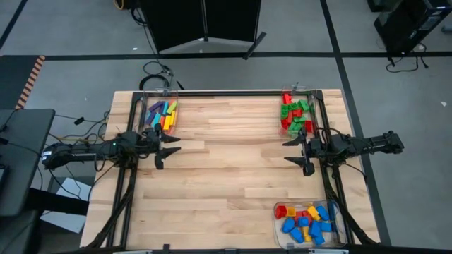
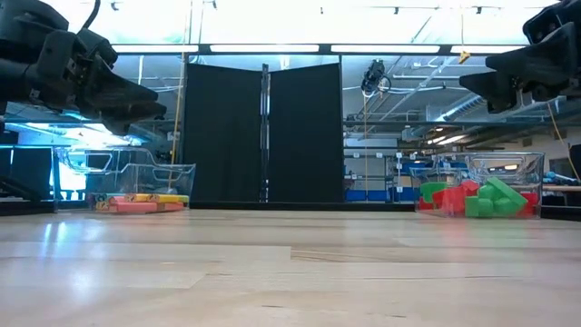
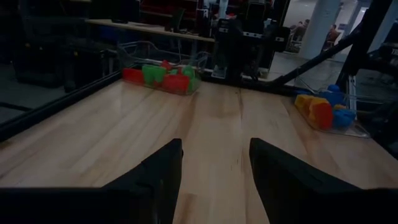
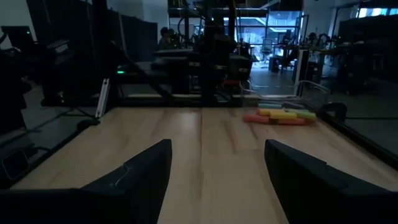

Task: Sort blocks by size
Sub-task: Return to Home Position

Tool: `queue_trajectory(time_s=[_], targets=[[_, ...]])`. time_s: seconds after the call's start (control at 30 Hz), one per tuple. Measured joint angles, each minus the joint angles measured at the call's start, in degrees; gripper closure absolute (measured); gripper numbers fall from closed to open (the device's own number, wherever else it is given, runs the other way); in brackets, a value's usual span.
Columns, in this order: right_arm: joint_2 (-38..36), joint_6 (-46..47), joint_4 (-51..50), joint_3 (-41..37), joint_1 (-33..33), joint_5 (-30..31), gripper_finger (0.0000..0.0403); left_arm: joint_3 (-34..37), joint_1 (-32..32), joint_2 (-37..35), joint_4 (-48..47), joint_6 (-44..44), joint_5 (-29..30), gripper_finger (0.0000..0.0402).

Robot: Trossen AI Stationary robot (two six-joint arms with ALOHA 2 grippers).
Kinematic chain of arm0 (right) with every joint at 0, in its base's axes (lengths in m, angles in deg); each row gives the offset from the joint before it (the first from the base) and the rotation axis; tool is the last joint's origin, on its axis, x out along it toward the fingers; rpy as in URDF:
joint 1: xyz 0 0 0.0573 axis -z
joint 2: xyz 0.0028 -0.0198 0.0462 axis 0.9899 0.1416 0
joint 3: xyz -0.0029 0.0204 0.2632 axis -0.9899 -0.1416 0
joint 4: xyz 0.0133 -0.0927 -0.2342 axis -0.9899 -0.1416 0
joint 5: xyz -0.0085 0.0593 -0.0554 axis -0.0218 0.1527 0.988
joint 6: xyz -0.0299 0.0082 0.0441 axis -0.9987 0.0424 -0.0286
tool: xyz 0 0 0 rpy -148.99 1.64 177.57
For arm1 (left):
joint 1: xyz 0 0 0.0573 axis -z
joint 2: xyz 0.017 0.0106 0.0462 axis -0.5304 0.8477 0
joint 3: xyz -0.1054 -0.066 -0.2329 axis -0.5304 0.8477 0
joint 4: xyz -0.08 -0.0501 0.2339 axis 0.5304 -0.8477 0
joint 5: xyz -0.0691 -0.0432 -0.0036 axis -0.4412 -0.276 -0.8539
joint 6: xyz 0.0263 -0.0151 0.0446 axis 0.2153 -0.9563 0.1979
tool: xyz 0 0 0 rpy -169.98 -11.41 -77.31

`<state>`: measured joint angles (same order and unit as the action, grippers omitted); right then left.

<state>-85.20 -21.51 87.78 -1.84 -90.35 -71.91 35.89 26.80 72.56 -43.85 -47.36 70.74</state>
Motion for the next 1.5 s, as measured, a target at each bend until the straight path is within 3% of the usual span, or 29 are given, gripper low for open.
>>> queue_trajectory(time_s=[1.5], targets=[[0.03,1.16,0.13,0.0,0.0,0.0,0.0135,0.02,0.0,-0.01,0.0,-0.01,-0.13,0.0208]])
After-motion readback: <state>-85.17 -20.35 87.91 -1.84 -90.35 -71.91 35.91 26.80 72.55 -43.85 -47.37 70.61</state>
